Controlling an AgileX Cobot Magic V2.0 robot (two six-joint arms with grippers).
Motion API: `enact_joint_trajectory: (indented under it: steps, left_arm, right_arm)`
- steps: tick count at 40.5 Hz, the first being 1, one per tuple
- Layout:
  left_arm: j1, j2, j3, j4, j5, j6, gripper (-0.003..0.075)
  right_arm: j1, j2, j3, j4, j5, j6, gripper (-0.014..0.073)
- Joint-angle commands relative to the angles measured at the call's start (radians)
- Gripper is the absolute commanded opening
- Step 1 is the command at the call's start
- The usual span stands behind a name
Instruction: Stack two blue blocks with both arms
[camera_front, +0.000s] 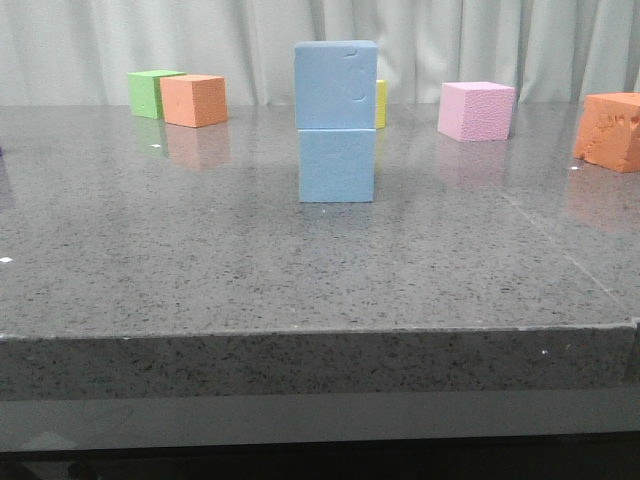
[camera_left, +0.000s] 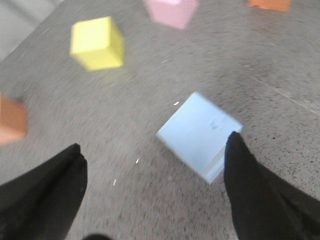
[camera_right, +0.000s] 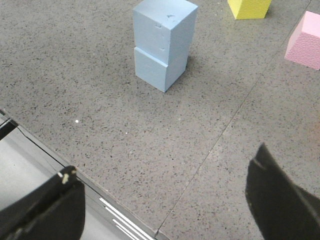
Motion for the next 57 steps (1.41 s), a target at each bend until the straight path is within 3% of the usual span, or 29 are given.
enact_joint_trajectory:
  steps: [1,10,19,31,35,43,51,54,57]
  left_arm:
    - [0.004,-0.11,0.001,0.04,-0.016,-0.116,0.0549]
    - [0.002,-0.325,0.291,-0.001,-0.123,-0.153,0.0479]
    - [0.002,-0.603,0.673,-0.001,-0.249,-0.225,0.0479]
    - [0.002,-0.922,1.012,-0.001,-0.332,-0.331,0.0479]
    - [0.002,-0.988,1.066,0.003,-0.332,-0.341,0.0479]
    - [0.002,-1.042,1.103,0.003,-0.33,-0.343,0.0479]
    - [0.002,-1.04,1.103,0.003,-0.34,-0.343,0.0477]
    - [0.002,-1.04,1.103,0.003,-0.353,-0.343,0.0447]
    - [0.002,-1.04,1.103,0.005,-0.372,-0.343,0.0383]
  right_arm:
    - [-0.008,-0.004,-0.023,0.031,-0.068,-0.008,0.0654]
    - [-0.008,-0.004,-0.023,0.031,-0.068,-0.008,0.0654]
    - [-0.008,-0.004,-0.023,0.031,-0.068,-0.008,0.0654]
    - [-0.008,-0.004,-0.023,0.039,-0.068,-0.008,0.0654]
    - [-0.018,-0.004,-0.024,0.006,-0.077,0.034,0.0654]
    - [-0.08,-0.004,-0.025,-0.173,-0.058,0.3,0.0654]
    - [-0.091,-0.004,-0.025,-0.221,0.005,0.327,0.0647]
    - [-0.091,-0.004,-0.025,-0.22,0.005,0.326,0.0588]
    - [-0.091,-0.004,-0.025,-0.22,0.005,0.326,0.0453]
